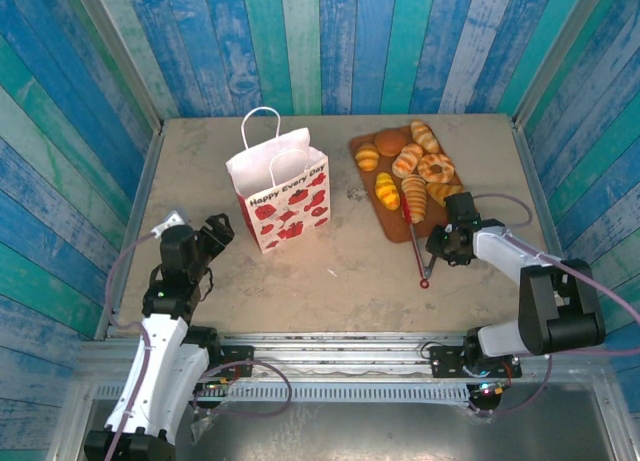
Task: Place the fake bread into the paper bag
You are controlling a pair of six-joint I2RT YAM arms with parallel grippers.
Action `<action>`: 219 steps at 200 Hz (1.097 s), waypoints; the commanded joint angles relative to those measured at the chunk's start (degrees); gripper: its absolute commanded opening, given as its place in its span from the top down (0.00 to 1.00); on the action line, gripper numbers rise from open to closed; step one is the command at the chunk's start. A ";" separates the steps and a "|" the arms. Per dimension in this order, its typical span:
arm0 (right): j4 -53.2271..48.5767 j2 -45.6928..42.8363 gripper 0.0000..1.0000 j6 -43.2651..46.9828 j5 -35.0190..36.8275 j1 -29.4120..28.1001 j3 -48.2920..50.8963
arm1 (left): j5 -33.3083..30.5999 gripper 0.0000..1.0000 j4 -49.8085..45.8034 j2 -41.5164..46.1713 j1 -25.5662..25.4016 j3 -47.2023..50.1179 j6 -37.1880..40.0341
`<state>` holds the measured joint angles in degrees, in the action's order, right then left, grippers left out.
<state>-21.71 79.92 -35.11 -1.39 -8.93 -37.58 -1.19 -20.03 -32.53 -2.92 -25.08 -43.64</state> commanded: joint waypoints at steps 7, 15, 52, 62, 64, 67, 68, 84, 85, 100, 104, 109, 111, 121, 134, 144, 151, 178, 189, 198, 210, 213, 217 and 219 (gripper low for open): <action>-3.68 -5.46 0.99 -1.76 4.92 0.40 1.61 | -2.49 0.06 -2.82 1.59 0.27 -5.33 4.05; -4.03 -7.39 0.99 -1.93 5.25 0.40 2.02 | -4.05 0.06 -3.91 1.73 0.28 -7.60 5.75; -6.58 -14.94 0.99 -1.90 5.61 0.38 1.03 | -3.93 0.06 -5.06 1.95 0.28 -17.49 12.33; -7.07 -17.37 0.99 -1.96 5.31 0.40 0.59 | -2.25 0.06 -4.68 1.79 0.26 -19.86 14.28; -7.15 -17.81 0.99 -1.93 5.27 0.40 0.50 | -2.00 0.06 -4.71 1.73 0.28 -20.30 14.61; -7.26 -18.61 0.99 -2.03 5.21 0.39 0.31 | -1.56 0.06 -4.59 1.57 0.28 -21.16 14.97; -7.27 -18.81 0.99 -2.00 5.19 0.40 0.31 | -1.46 0.06 -4.59 1.54 0.28 -21.46 15.11; -7.54 -22.47 0.99 -2.66 5.02 0.36 -0.59 | 0.88 0.06 -4.79 0.47 0.28 -25.61 16.92; -7.59 -22.72 1.00 -2.76 5.05 0.38 -0.71 | 1.08 0.06 -4.77 0.42 0.28 -25.84 17.01; -7.95 -25.26 0.99 -3.59 4.86 0.39 -2.24 | 4.22 0.06 -4.67 -0.94 0.28 -29.39 17.70; -8.12 -25.65 0.99 -3.87 4.69 0.37 -2.68 | 5.09 0.06 -4.58 -1.31 0.28 -30.16 17.75; -8.16 -26.15 0.99 -4.12 4.42 0.36 -3.33 | 6.23 0.06 -4.45 -1.76 0.24 -31.08 17.87; -8.16 -26.31 0.99 -4.31 4.32 0.35 -3.67 | 6.69 0.05 -4.37 -1.97 0.27 -31.43 17.88; -8.11 -27.02 0.99 -4.85 3.47 0.35 -5.05 | 9.06 0.04 -4.25 -2.83 0.27 -33.20 18.12; -8.12 -27.66 0.99 -5.60 2.48 0.32 -6.58 | 12.10 0.04 -3.80 -4.17 0.27 -35.11 17.94; -8.13 -28.28 0.99 -6.29 2.19 0.23 -7.55 | 14.47 0.04 -3.02 -5.24 0.24 -36.13 17.72; -7.95 -28.80 0.99 -7.06 2.28 0.23 -8.06 | 16.23 0.04 -2.28 -6.15 0.25 -36.67 17.63; -4.71 -30.35 0.99 -9.59 0.54 0.05 -9.15 | 22.67 0.03 0.54 -9.68 0.20 -38.64 15.85; -3.85 -30.10 0.99 -10.06 -0.80 -0.08 -10.21 | 25.28 0.02 3.50 -10.32 0.10 -38.29 13.93; -3.22 -29.72 0.99 -10.52 -1.76 -0.23 -11.18 | 26.79 0.00 5.90 -10.86 -0.26 -37.96 12.31; -1.82 -29.40 0.99 -11.50 -3.29 -0.35 -12.17 | 27.35 0.02 7.74 -11.83 -2.17 -38.13 11.09; -1.43 -29.32 0.99 -11.86 -3.61 -0.36 -12.35 | 27.04 0.02 7.88 -12.11 -3.04 -38.31 11.03; -0.79 -29.14 0.99 -12.42 -4.13 -0.38 -12.53 | 26.40 0.02 7.98 -12.55 -4.43 -38.58 11.23; -0.44 -29.12 0.99 -12.74 -4.36 -0.39 -12.65 | 26.02 0.01 7.99 -12.79 -4.98 -38.76 11.32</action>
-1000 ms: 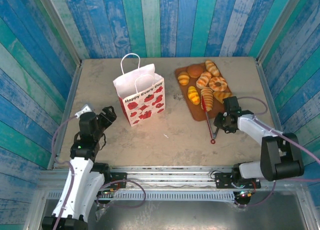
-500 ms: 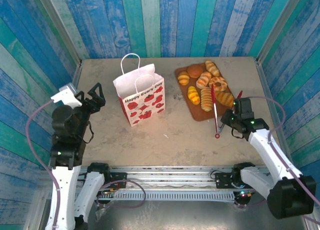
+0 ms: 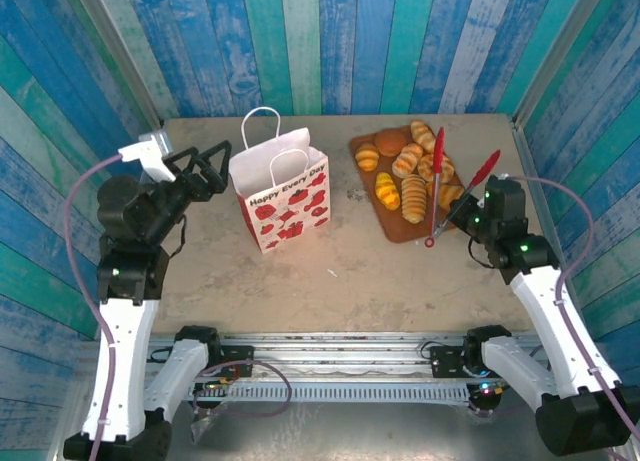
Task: Place the fake bread into the paper bag
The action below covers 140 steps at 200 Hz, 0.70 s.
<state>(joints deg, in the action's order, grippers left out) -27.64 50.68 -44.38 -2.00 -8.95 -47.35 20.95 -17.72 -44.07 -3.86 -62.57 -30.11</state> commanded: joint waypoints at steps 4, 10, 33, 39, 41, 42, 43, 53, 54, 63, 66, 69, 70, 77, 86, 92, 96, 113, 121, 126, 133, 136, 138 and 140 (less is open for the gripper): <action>6.25 0.34 0.99 -3.98 -4.35 -0.36 -3.11 | 3.01 0.02 5.53 -1.73 -6.00 -1.66 -1.78; 7.26 0.55 0.99 -4.89 -5.25 -0.37 -3.48 | 1.09 0.02 5.21 -2.48 -8.63 -2.24 -1.03; 9.87 2.37 0.99 -7.40 -7.42 -0.63 -5.60 | -4.63 0.02 5.72 -5.95 -18.52 -4.24 1.02; 10.31 2.80 1.00 -7.81 -7.62 -0.71 -6.23 | -5.93 0.02 6.25 -6.86 -21.12 -4.75 1.52; 10.52 2.99 0.99 -7.98 -7.70 -0.71 -6.43 | -6.36 0.02 6.32 -7.24 -21.92 -4.93 1.74; 10.64 3.05 0.99 -8.03 -7.77 -0.72 -6.48 | -6.58 0.02 6.35 -7.42 -22.35 -5.02 1.86; 10.70 3.13 0.99 -8.11 -7.81 -0.72 -6.59 | -6.78 0.02 6.36 -7.51 -22.78 -5.11 1.92; 11.70 3.94 0.99 -8.68 -8.25 -0.80 -7.49 | -8.81 0.02 6.67 -9.91 -26.68 -6.39 3.15; 11.80 3.97 0.99 -8.69 -8.31 -0.85 -7.58 | -8.95 0.02 6.70 -10.17 -27.06 -6.54 3.27; 12.40 4.50 0.99 -8.88 -8.76 -0.98 -8.30 | -10.33 0.02 6.79 -12.54 -30.32 -7.92 4.45; 12.48 4.66 0.99 -8.88 -8.85 -1.06 -8.62 | -10.92 0.02 6.73 -13.39 -31.39 -8.53 4.89; 12.53 4.88 0.99 -8.88 -8.89 -1.07 -8.90 | -11.53 0.02 6.72 -14.24 -32.38 -9.02 5.25; 12.52 4.96 0.99 -8.88 -8.90 -1.11 -8.98 | -11.72 0.02 6.68 -14.53 -32.76 -9.09 5.42; 12.60 5.34 0.99 -8.88 -8.97 -1.20 -9.60 | -13.08 0.02 6.64 -16.37 -35.19 -10.39 6.39; 12.85 5.77 0.99 -8.82 -9.19 -1.24 -10.07 | -15.10 0.02 6.76 -18.85 -38.40 -12.12 7.89; 12.80 6.03 0.99 -8.79 -9.28 -1.24 -10.36 | -16.25 0.01 6.99 -20.48 -40.37 -13.20 8.70; 12.86 6.16 0.99 -8.80 -9.40 -1.24 -10.58 | -16.78 0.01 7.04 -21.58 -41.57 -13.87 9.22; 12.84 7.03 0.99 -8.55 -10.40 -1.29 -11.34 | -19.12 0.01 6.37 -26.31 -44.99 -17.40 10.45; 12.96 7.32 0.99 -8.40 -11.05 -1.33 -11.68 | -20.15 0.01 5.93 -28.37 -45.80 -18.82 10.59; 13.04 7.60 0.99 -8.40 -11.61 -1.33 -11.87 | -20.41 0.01 6.01 -30.24 -46.20 -19.44 10.59; 13.22 7.75 0.99 -8.35 -12.24 -1.33 -11.89 | -20.20 0.01 6.62 -31.82 -46.62 -20.05 10.41; 13.32 7.77 0.99 -8.35 -12.57 -1.35 -11.91 | -20.03 0.01 6.90 -32.36 -46.74 -20.39 10.29; 13.42 7.86 0.99 -8.31 -12.76 -1.34 -11.89 | -20.00 0.01 7.01 -32.80 -46.76 -20.47 10.17; 13.47 7.90 0.99 -8.34 -12.92 -1.34 -11.89 | -19.85 0.01 7.17 -33.22 -46.85 -20.66 10.03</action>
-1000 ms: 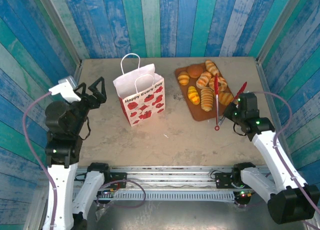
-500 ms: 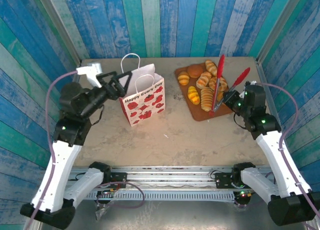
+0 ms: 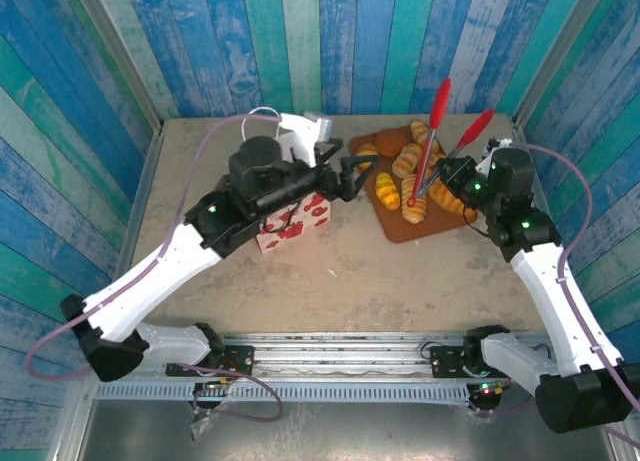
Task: Place the fake bread into the paper bag
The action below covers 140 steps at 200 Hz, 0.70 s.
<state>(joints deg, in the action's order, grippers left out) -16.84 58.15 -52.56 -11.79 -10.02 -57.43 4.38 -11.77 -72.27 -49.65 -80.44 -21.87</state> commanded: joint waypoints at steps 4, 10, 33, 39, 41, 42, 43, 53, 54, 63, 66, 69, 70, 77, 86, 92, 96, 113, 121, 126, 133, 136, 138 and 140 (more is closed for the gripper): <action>2.71 0.42 0.99 -0.18 -3.47 -0.34 -1.77 | -3.06 0.01 1.48 -5.84 -1.09 -3.03 1.47; 2.77 0.39 0.99 -0.09 -3.86 -0.36 -1.70 | -2.95 0.01 1.66 -6.87 -1.13 -3.51 0.95; 2.86 0.95 0.99 1.12 -5.94 -0.66 -2.30 | -3.16 0.02 0.66 -10.93 -1.16 -6.31 -1.85; 2.76 1.20 0.99 1.37 -6.41 -0.70 -2.40 | -3.02 0.03 0.06 -11.84 -1.15 -7.20 -2.47; 2.77 1.25 0.99 1.40 -6.58 -0.70 -2.48 | -2.90 0.03 -0.08 -12.26 -1.15 -7.47 -2.74; 2.78 1.26 0.99 1.44 -6.62 -0.75 -2.50 | -2.81 0.03 -0.09 -12.44 -1.15 -7.64 -2.83; 2.78 1.30 0.99 1.47 -6.69 -0.77 -2.55 | -2.67 0.03 -0.09 -12.63 -1.15 -7.72 -2.92; 2.83 1.54 0.99 1.66 -7.28 -0.79 -2.76 | -1.64 0.03 0.16 -14.00 -1.15 -8.46 -3.92; 2.85 1.58 0.99 1.66 -7.37 -0.79 -2.77 | -1.56 0.03 0.21 -14.19 -1.15 -8.57 -4.03; 2.78 1.62 0.99 1.82 -7.78 -0.87 -2.90 | -0.63 0.04 0.34 -15.64 -1.15 -9.42 -4.75; 2.84 1.62 0.99 1.84 -7.90 -0.88 -2.87 | -0.31 0.04 0.41 -16.10 -1.11 -9.67 -4.96; 2.79 1.62 0.99 1.89 -7.94 -0.92 -2.90 | 0.08 0.04 0.43 -16.62 -1.14 -10.03 -5.13; 2.78 1.57 0.99 1.91 -8.01 -0.94 -2.88 | 0.27 0.04 0.43 -16.78 -1.14 -10.15 -5.17; 2.80 1.47 0.99 1.93 -8.10 -1.03 -2.87 | 1.03 0.05 0.43 -17.82 -1.08 -10.90 -5.42; 2.92 1.36 0.99 2.04 -8.32 -1.13 -2.86 | 1.83 0.05 0.42 -19.18 -1.15 -12.03 -5.81; 3.00 1.29 0.99 2.24 -8.44 -1.21 -2.81 | 2.42 0.05 0.43 -20.00 -1.08 -12.63 -6.07; 3.03 1.27 0.99 2.43 -8.49 -1.23 -2.83 | 2.81 0.06 0.35 -20.58 -1.10 -13.12 -6.22; 2.87 1.27 0.99 2.86 -8.74 -1.40 -2.81 | 4.36 0.08 0.26 -22.79 -1.13 -14.78 -6.91; 2.98 1.27 1.00 2.97 -9.03 -1.40 -2.85 | 4.88 0.10 0.26 -23.76 -1.15 -15.41 -7.12; 2.87 1.37 0.99 3.06 -9.23 -1.41 -2.84 | 4.95 0.11 0.30 -24.29 -1.15 -15.74 -7.14; 2.91 1.36 1.00 3.16 -9.30 -1.40 -2.86 | 4.82 0.14 0.28 -24.86 -1.13 -16.03 -7.20; 2.90 1.43 0.99 3.16 -9.44 -1.40 -2.80 | 4.70 0.15 0.26 -25.18 -1.11 -16.20 -7.22; 2.88 1.48 0.99 3.16 -9.40 -1.40 -2.85 | 4.61 0.16 0.26 -25.33 -1.08 -16.23 -7.22; 2.87 1.45 0.99 3.16 -9.48 -1.40 -2.86 | 4.52 0.16 0.26 -25.47 -1.11 -16.30 -7.22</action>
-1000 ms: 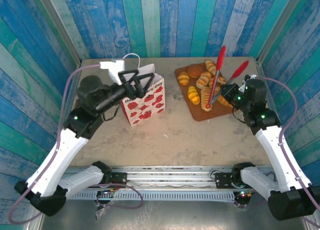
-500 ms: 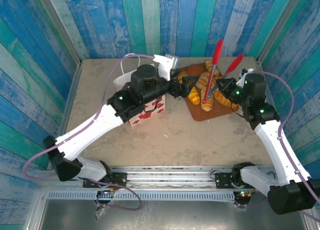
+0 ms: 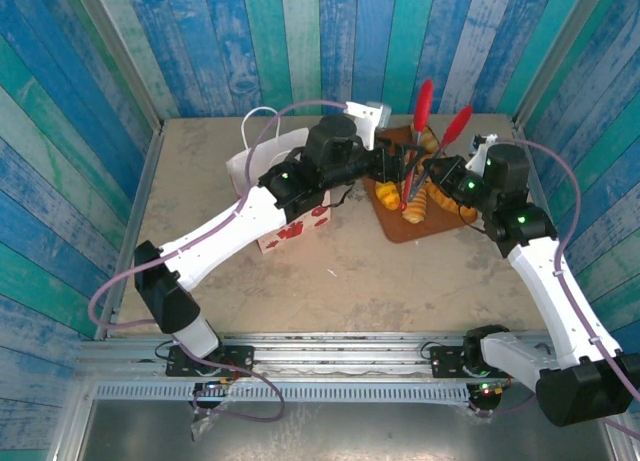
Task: Place the fake bread into the paper bag
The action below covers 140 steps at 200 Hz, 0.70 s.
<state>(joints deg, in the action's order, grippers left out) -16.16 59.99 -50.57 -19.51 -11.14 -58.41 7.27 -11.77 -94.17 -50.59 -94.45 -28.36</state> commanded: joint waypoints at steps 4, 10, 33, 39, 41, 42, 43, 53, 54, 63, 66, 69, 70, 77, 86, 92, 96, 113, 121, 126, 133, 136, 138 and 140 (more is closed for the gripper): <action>2.23 -0.40 0.99 1.23 -1.76 -0.37 -1.96 | 1.53 0.18 0.26 -3.89 -0.15 -2.44 -0.73; 2.21 -0.31 0.99 1.26 -1.85 -0.38 -1.92 | 1.44 0.20 0.25 -4.41 -0.15 -2.70 -0.73; 2.19 0.02 0.99 1.35 -2.27 -0.40 -1.95 | 1.94 0.29 0.19 -6.02 -0.17 -3.96 -0.64; 2.20 0.05 1.00 1.43 -2.36 -0.38 -1.97 | 1.96 0.31 0.09 -6.36 -0.13 -4.23 -0.64; 2.19 0.04 1.00 1.48 -2.31 -0.38 -1.95 | 2.03 0.32 0.08 -6.37 -0.13 -4.33 -0.58; 2.23 0.09 0.99 1.50 -2.39 -0.38 -1.96 | 2.04 0.33 0.08 -6.46 -0.13 -4.38 -0.57; 2.26 0.11 1.00 1.51 -2.38 -0.38 -1.96 | 2.09 0.33 0.08 -6.51 -0.13 -4.40 -0.56; 2.20 0.24 0.99 1.51 -2.39 -0.46 -1.95 | 2.22 0.38 0.08 -7.21 -0.13 -4.77 -0.56; 2.19 0.23 0.99 1.52 -2.43 -0.42 -1.96 | 2.22 0.39 0.08 -7.23 -0.13 -4.82 -0.56; 2.26 0.38 0.99 1.67 -2.63 -0.53 -1.92 | 2.31 0.41 0.19 -7.66 -0.20 -4.99 -0.64; 2.20 0.39 0.99 1.76 -2.71 -0.50 -1.92 | 2.31 0.43 0.23 -7.82 -0.13 -5.03 -0.64; 2.11 0.47 0.99 1.78 -2.79 -0.47 -1.94 | 2.31 0.44 0.19 -7.93 -0.13 -5.16 -0.64; 2.11 0.48 0.99 1.79 -2.80 -0.47 -1.95 | 2.31 0.45 0.18 -7.94 -0.13 -5.19 -0.64; 2.10 0.64 0.99 1.87 -2.94 -0.47 -1.95 | 2.27 0.49 0.02 -8.34 -0.15 -5.45 -0.64; 2.10 0.74 0.99 1.92 -2.99 -0.47 -1.97 | 2.10 0.54 -0.16 -8.55 -0.14 -5.73 -0.64; 2.07 0.83 0.99 1.90 -3.08 -0.47 -1.97 | 1.90 0.58 -0.10 -8.63 -0.16 -5.69 -0.64; 2.08 0.83 0.99 1.99 -3.16 -0.47 -1.92 | 1.74 0.61 -0.03 -8.66 -0.15 -5.68 -0.56; 1.78 1.01 0.99 2.44 -3.33 -0.55 -1.86 | 0.97 0.63 0.64 -8.32 -0.13 -4.93 -0.56; 1.61 1.03 0.99 2.76 -3.18 -0.56 -1.79 | 0.52 0.63 0.78 -8.09 -0.15 -4.57 -0.56; 1.41 1.10 0.99 3.00 -3.13 -0.55 -1.69 | 0.12 0.64 0.83 -7.97 -0.13 -4.36 -0.56; 1.06 1.14 1.00 3.33 -2.95 -0.56 -1.56 | -0.21 0.65 0.94 -7.86 -0.13 -4.10 -0.56; 0.89 1.18 0.99 3.49 -2.94 -0.55 -1.53 | -0.35 0.65 0.96 -7.75 -0.16 -4.01 -0.56; 0.83 1.18 0.99 3.57 -2.87 -0.55 -1.55 | -0.49 0.65 0.96 -7.64 -0.13 -3.95 -0.60; 0.68 1.19 0.99 3.62 -2.85 -0.55 -1.47 | -0.56 0.66 0.96 -7.62 -0.13 -3.86 -0.57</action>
<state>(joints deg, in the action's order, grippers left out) -16.25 61.17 -48.75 -21.50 -11.42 -58.72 8.27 -11.64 -100.66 -50.59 -98.30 -29.36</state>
